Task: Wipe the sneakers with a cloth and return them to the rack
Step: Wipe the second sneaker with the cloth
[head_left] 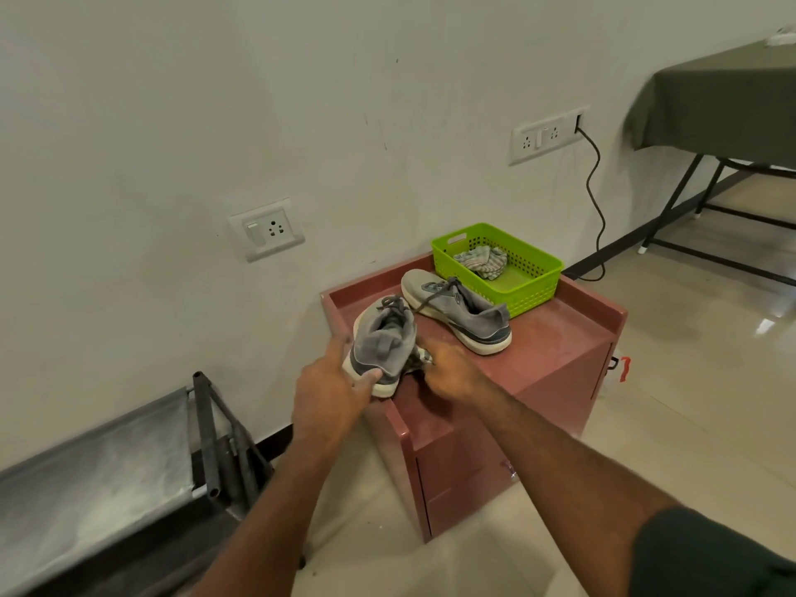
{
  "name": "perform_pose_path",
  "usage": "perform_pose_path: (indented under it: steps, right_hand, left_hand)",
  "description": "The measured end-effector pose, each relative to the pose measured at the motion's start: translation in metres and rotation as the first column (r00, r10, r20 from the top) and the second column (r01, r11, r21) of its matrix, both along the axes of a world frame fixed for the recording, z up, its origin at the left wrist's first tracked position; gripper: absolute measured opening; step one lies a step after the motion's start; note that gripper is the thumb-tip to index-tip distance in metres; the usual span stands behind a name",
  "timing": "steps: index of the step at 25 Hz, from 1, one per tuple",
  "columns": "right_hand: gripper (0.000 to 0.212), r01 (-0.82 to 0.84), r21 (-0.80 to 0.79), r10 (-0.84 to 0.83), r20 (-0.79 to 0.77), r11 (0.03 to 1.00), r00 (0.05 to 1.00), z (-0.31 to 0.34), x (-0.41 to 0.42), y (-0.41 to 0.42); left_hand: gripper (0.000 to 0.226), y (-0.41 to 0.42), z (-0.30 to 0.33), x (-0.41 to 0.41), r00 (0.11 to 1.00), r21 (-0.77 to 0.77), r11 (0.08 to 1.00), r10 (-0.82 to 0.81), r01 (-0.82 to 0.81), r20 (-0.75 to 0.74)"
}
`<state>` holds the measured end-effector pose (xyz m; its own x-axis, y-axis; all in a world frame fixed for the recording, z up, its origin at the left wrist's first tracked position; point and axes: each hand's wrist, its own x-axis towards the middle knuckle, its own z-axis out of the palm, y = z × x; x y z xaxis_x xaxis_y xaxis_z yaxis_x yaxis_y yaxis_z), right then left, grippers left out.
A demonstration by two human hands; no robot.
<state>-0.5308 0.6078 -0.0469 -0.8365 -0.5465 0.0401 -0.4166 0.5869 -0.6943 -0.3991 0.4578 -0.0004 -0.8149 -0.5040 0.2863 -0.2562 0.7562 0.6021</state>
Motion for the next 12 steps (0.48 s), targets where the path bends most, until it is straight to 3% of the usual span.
perform_pose_path:
  steps: [3,6,9,12]
  right_hand:
    - [0.027,0.048,-0.024,-0.048,0.0,0.999,0.999,0.007,0.001,0.009]
    - [0.027,0.33,-0.056,-0.332,-0.018,0.942,0.943,0.019,-0.006,0.045]
    - [0.023,0.64,-0.176,-0.663,-0.137,0.748,0.736,0.032,-0.011,0.097]
    - [0.022,0.739,-0.362,-0.817,-0.139,0.567,0.559,0.034,-0.025,0.134]
  left_hand:
    - [0.053,0.012,-0.013,-0.009,0.999,-0.113,0.994,0.016,-0.011,0.045]
    - [0.059,0.018,-0.021,-0.029,0.996,-0.202,0.979,-0.007,0.024,0.086]
    - [0.069,0.033,-0.03,-0.051,0.992,-0.205,0.975,-0.057,0.08,0.115]
    - [0.069,0.038,-0.044,-0.069,0.982,-0.172,0.98,-0.067,0.098,0.178]
